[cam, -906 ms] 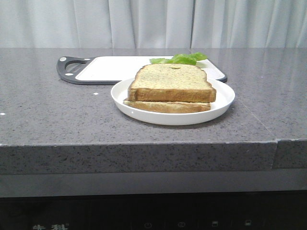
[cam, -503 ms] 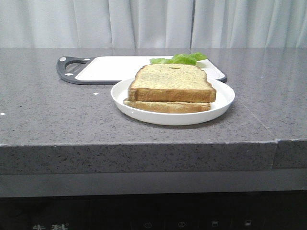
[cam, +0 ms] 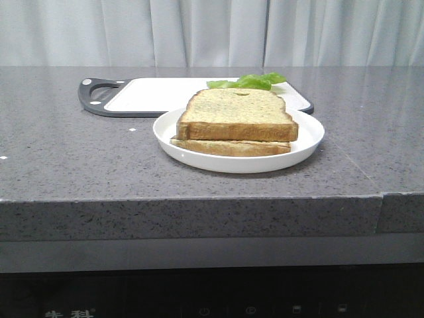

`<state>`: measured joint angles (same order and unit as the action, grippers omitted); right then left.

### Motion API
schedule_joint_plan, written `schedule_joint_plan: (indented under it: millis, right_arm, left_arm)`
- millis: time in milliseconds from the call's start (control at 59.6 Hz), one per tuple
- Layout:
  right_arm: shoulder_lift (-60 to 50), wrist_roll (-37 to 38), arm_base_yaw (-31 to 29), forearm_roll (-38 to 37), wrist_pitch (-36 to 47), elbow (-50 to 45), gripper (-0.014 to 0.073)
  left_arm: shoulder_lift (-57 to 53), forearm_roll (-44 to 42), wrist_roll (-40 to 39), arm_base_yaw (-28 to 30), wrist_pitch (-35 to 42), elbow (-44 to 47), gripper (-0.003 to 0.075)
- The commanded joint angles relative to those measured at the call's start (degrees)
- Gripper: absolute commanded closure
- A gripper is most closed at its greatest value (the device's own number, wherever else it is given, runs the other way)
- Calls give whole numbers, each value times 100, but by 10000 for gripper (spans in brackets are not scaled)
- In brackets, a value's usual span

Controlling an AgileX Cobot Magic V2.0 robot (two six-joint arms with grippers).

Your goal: Left arm grabs bread, right arm adds lettuce

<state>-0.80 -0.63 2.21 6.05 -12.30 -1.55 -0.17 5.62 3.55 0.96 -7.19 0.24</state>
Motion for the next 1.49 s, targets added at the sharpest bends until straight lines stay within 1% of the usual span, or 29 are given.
schedule_joint_plan:
  millis: [0,285,403,470,537,604,654,721,872,973,1040,1090,1124,1208,1224,1258,1308,1375,1409,1476]
  right_arm:
    - [-95,-43,-35,28,496,13,654]
    - [-95,-43,-35,28,514,13,654]
    - [-95,-25,-35,70,732,65,654]
    - [-95,-11,-35,132,551,291,654]
    - [-74,-11,-35,132,202,670,654]
    - [40,-11,-35,120,-51,1150,654]
    - [216,-11,-35,120,-234,1550,654]
    - [538,-11,-35,120,-449,2051,654]
    - [1573,-16,-35,120,-794,3026,654]
    - [2093,-16,-29,120,-893,3344,654]
    - [2258,-16,-29,120,-848,3396,634]
    - [2272,-16,-29,120,-832,3383,578]
    - [2272,-16,-29,120,-837,3383,507]
    - [2272,-16,-29,120,-837,3383,310]
    - [2272,-16,-29,120,-837,3383,240]
    - [2272,-16,-29,120,-832,3383,163]
    - [2272,-16,-29,120,-818,3383,83]
    - [2272,-16,-29,120,-850,3383,25]
    - [2272,-16,-29,125,-871,3383,13]
    - [2272,-16,-29,125,-885,3383,15]
  left_arm:
    - [-114,44,-62,8,511,34,741]
    - [-114,79,-62,8,521,34,741]
    - [-114,81,-62,11,892,12,741]
    - [-92,81,-62,11,959,-109,741]
    - [-11,81,-62,11,719,-470,741]
    - [161,81,-62,11,219,-906,741]
    - [399,81,-62,11,-185,-1339,741]
    - [863,10,-62,11,-497,-1912,741]
    - [1937,10,-62,11,-550,-2738,741]
    - [2447,21,-62,11,-562,-3033,740]
    - [2560,21,-62,11,-553,-3087,736]
    - [2588,21,-62,11,-553,-3087,687]
    - [2588,21,-62,11,-564,-3087,633]
    - [2588,21,-62,11,-564,-3087,430]
    - [2588,21,-62,11,-551,-3087,351]
    - [2591,36,-62,11,-537,-3087,263]
    - [2601,188,-62,11,-512,-3087,175]
    - [2601,586,-62,11,-588,-3087,127]
    - [2630,773,-62,11,-736,-3105,127]
    - [2788,1077,15,-66,-1134,-3234,136]
